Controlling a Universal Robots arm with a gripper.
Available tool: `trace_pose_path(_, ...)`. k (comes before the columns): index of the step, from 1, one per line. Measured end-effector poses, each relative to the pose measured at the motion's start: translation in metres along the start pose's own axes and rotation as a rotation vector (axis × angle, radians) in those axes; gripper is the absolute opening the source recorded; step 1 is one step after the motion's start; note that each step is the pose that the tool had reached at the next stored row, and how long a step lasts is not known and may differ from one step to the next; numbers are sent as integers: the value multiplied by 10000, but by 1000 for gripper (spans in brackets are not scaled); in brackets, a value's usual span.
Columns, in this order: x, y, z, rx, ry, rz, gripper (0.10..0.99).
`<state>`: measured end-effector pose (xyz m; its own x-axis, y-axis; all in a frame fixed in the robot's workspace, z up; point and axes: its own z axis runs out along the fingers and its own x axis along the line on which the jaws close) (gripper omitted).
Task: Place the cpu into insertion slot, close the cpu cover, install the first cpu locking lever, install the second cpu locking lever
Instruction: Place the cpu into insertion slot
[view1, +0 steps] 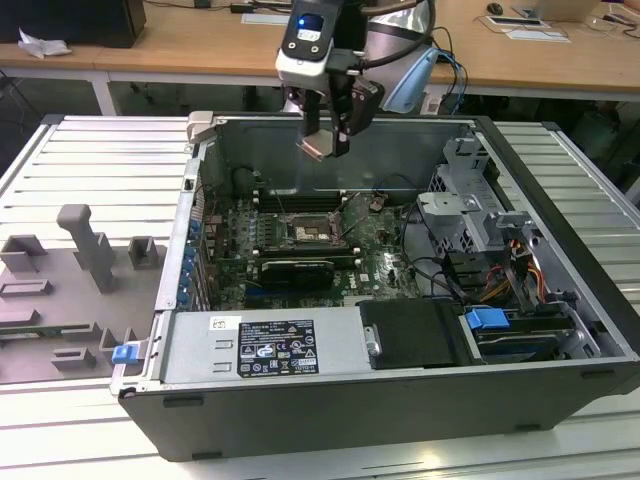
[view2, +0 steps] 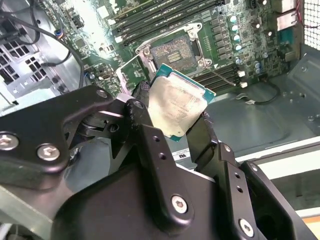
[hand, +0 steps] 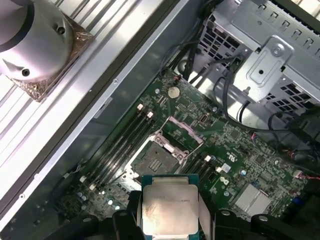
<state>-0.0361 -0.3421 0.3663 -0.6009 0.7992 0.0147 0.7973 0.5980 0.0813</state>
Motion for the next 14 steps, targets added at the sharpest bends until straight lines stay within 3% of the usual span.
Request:
trace_pose_path(4,0,-1,14,-4,-78,833,541)
trace_pose_path(14,-1,-3,32,-23,-201,2306,541)
